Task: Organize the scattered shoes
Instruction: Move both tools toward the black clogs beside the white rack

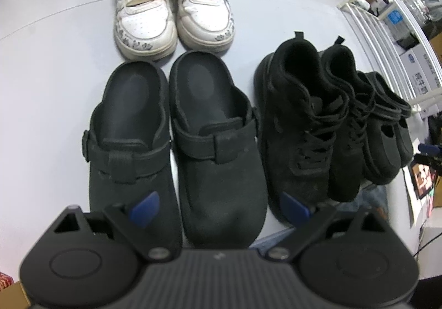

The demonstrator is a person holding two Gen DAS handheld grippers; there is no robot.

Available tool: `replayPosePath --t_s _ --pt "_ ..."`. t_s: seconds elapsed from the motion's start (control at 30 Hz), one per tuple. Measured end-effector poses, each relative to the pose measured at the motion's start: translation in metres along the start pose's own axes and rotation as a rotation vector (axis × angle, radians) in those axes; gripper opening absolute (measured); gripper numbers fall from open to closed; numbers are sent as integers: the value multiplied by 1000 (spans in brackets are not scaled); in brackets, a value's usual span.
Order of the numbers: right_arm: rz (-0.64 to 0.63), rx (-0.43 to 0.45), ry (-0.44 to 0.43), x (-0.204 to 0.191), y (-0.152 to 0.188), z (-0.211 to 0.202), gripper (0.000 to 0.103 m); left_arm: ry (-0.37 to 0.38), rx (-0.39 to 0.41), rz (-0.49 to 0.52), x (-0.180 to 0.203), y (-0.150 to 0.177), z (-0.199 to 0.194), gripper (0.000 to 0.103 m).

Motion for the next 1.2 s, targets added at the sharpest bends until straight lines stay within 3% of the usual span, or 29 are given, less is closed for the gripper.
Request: replayPosePath --t_s 0.5,0.73,1.0,1.2 --pt "-2 52 32 17 -18 1 85 -4 19 -21 -8 -3 -5 96" --pt "60 80 73 44 -24 17 62 2 21 -19 -7 -5 -5 96" --pt "21 92 132 49 -35 38 63 4 40 -24 -8 -9 -8 96" --pt "41 132 119 56 -42 47 73 11 28 -17 -4 -9 -4 96"
Point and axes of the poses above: each gripper's, at about its wrist camera, not at the fingertips, and z roughly the way its jaws point, x to its right, y to its underside, the point moved 9 cm from there along z, roughly the way its jaws point, and after that the axes turned 4 degrees about -x, right-handed, at the moved point
